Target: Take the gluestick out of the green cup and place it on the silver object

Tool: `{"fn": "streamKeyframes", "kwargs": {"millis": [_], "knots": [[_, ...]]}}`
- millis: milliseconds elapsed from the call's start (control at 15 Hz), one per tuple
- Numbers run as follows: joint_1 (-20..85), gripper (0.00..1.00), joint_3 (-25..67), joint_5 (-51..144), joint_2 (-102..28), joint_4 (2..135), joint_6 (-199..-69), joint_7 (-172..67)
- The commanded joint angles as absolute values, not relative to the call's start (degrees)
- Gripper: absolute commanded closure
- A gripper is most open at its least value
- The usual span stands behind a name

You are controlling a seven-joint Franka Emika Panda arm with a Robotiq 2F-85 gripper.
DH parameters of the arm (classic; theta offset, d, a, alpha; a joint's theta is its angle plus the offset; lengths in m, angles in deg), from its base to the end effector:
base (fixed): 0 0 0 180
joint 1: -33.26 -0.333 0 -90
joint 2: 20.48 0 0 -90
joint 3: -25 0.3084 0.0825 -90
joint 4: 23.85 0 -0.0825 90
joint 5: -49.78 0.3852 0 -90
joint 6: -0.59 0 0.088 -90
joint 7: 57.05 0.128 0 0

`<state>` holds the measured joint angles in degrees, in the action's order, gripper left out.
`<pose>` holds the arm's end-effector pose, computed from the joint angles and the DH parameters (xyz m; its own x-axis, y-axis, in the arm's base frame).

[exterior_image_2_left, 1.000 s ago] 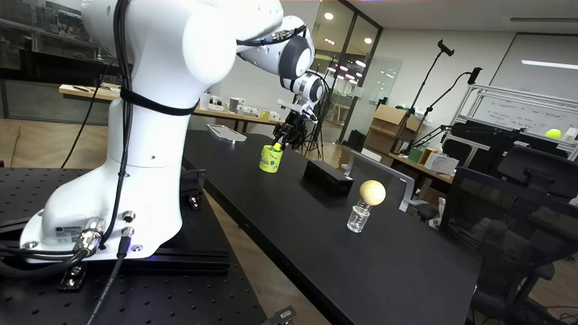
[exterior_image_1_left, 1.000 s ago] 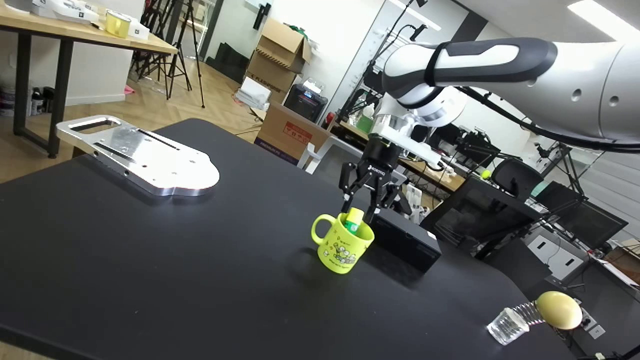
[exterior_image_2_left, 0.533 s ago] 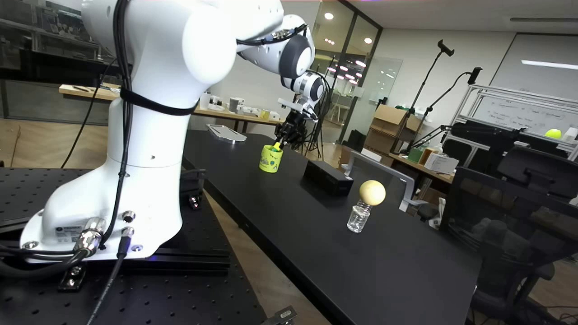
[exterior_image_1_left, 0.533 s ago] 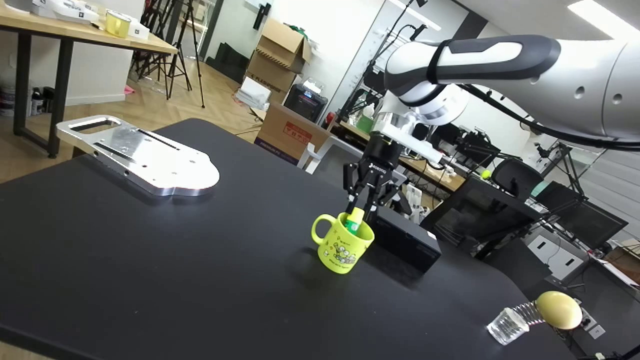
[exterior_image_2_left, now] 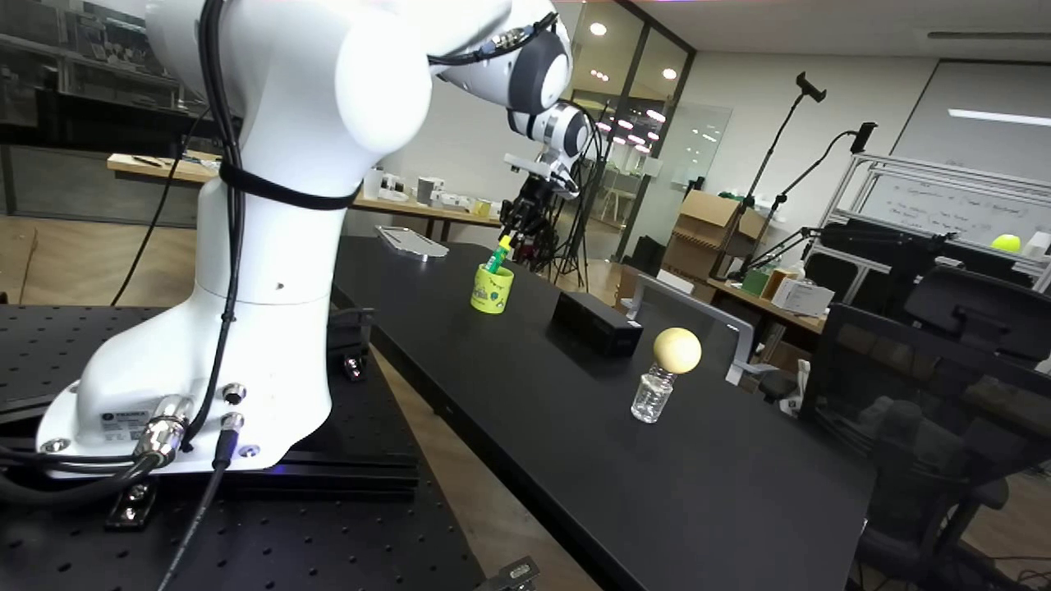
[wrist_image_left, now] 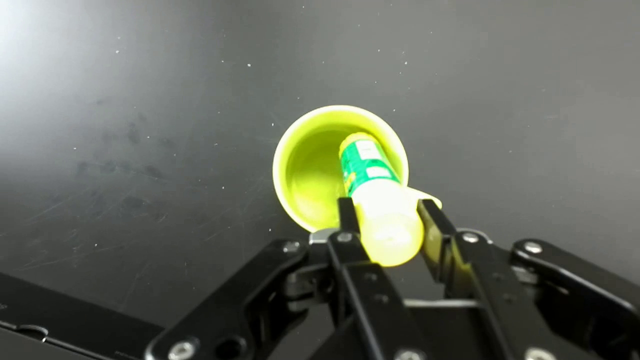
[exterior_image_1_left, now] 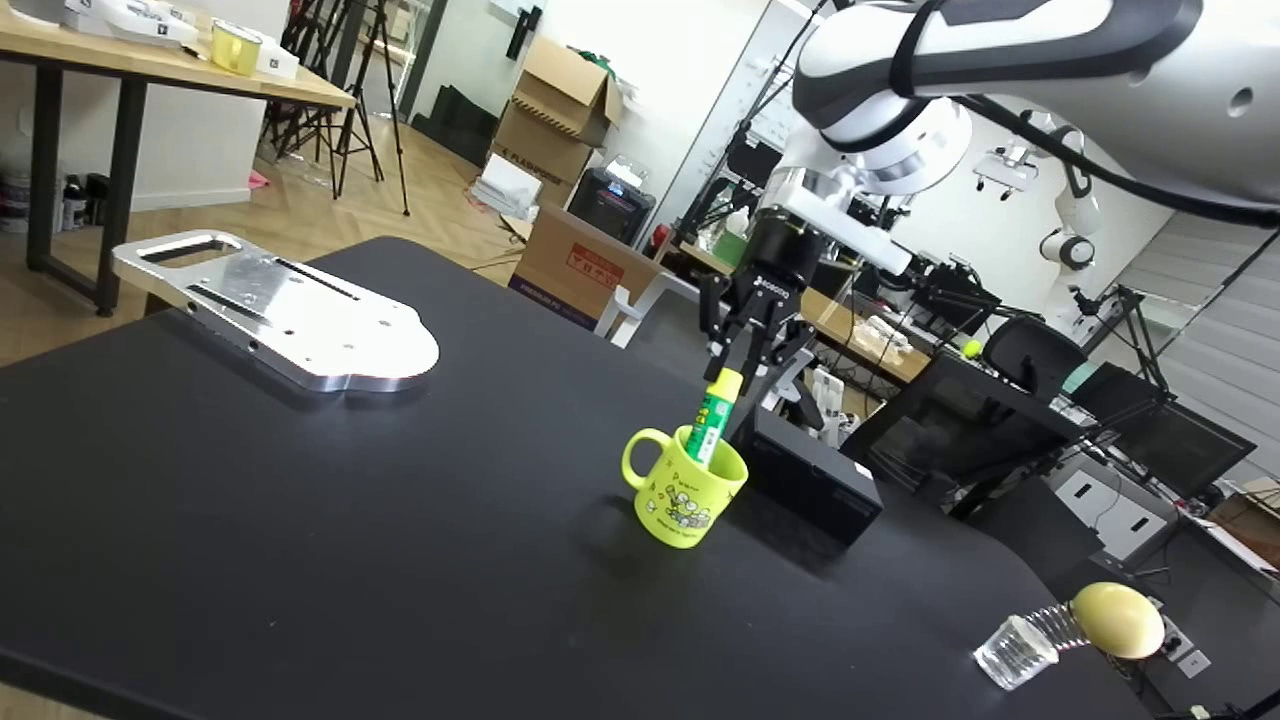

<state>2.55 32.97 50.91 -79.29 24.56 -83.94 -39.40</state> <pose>0.5920 0.4293 0.2390 0.8673 0.2928 -0.4026 0.3132 -0.9496 -0.0160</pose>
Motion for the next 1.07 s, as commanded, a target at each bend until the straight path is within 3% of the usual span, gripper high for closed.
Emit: {"fn": "streamKeyframes", "kwargs": {"millis": [0, 467, 1000], "knots": [[1.7, 0.92, 32.8, 50.0, -72.3, 31.6, -84.6, -39.0], [-0.6, 0.92, 32.5, 46.5, -63.3, 42.2, -94.3, -39.1], [-2.2, 0.92, 33.0, 44.4, -59.3, 54.1, -124.2, -39.9]]}}
